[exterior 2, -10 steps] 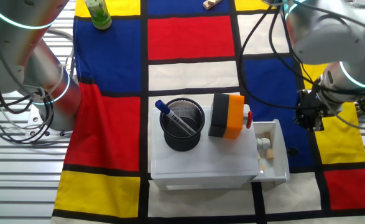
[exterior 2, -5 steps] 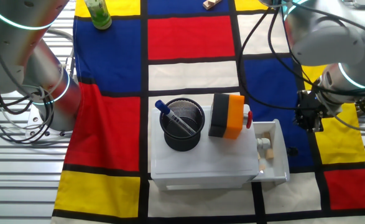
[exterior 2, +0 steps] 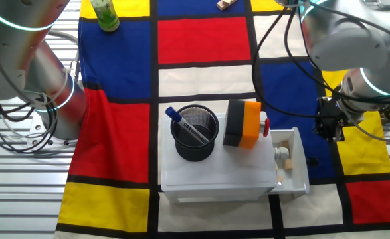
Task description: Use the gripper to push and close the drawer
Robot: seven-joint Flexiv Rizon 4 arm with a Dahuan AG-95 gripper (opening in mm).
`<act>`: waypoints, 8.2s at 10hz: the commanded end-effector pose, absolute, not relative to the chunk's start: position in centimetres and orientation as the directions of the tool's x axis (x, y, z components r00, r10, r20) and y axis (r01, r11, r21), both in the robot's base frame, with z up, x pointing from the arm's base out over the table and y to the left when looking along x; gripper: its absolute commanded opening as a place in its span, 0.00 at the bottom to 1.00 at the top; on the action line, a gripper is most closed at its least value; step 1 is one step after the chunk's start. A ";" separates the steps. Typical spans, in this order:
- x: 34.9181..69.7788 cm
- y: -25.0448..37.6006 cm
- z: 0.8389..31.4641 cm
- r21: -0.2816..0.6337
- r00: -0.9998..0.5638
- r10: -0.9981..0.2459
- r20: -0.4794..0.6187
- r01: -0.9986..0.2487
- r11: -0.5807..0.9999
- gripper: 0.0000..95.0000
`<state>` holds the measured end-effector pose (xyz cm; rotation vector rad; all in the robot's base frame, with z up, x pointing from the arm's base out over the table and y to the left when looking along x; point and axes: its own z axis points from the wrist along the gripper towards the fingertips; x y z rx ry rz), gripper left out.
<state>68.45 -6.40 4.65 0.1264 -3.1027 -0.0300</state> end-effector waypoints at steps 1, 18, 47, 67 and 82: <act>68.5 -6.4 4.6 0.020 -0.996 -0.079 0.037 -0.079 0.997 0.00; 68.5 -6.4 4.6 0.021 -0.995 0.083 -0.059 0.082 0.996 0.00; 70.9 -9.2 3.0 0.010 -0.997 -0.072 -0.033 -0.072 0.997 0.00; 71.2 -10.2 3.0 -0.032 -0.999 0.004 -0.044 0.005 0.999 0.00; 71.2 -10.2 3.0 -0.056 -0.992 0.124 -0.035 0.126 0.990 0.00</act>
